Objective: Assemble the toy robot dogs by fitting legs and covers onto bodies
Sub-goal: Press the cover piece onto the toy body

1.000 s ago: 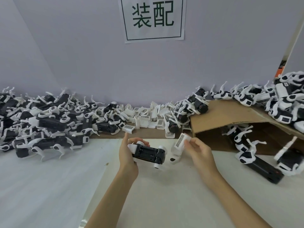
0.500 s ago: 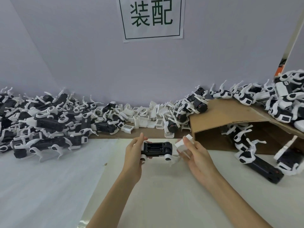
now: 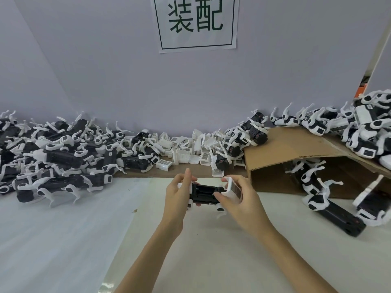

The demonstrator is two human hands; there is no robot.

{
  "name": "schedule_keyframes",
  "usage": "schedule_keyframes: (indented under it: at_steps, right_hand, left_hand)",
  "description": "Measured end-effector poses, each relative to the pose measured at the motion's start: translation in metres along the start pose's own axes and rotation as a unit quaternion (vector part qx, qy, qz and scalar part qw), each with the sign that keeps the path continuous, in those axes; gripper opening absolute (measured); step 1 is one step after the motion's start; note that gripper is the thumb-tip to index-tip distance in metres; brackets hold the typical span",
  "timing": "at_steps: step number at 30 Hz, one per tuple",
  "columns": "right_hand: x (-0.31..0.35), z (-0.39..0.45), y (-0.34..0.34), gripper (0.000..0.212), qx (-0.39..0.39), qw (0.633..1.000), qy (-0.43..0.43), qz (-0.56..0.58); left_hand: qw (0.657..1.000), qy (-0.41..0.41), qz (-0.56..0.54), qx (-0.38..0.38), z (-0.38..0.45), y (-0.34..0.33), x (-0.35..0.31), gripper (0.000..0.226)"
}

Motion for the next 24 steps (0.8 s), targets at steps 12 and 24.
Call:
schedule_keyframes:
  at_steps: [12,24]
  right_hand:
    - [0.008,-0.006,-0.011,0.073,0.045,0.968,0.165,-0.181]
    - [0.013,-0.011,-0.016,0.068,0.025,0.959,0.205,-0.194]
  left_hand:
    - [0.993,-0.082,0.043,0.072,-0.007,-0.005,-0.006,0.036]
    - [0.973,-0.176,0.103,0.106,-0.004,-0.004,-0.004,0.038]
Point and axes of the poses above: each hand's wrist, its own z-axis towards the middle knuckle, its own y-axis out of the back of the hand, x = y × z, the point moved 2 cm from there along z, towards the middle knuckle, and after that the axes turned 14 degrees about y, right-handed, at the moved point
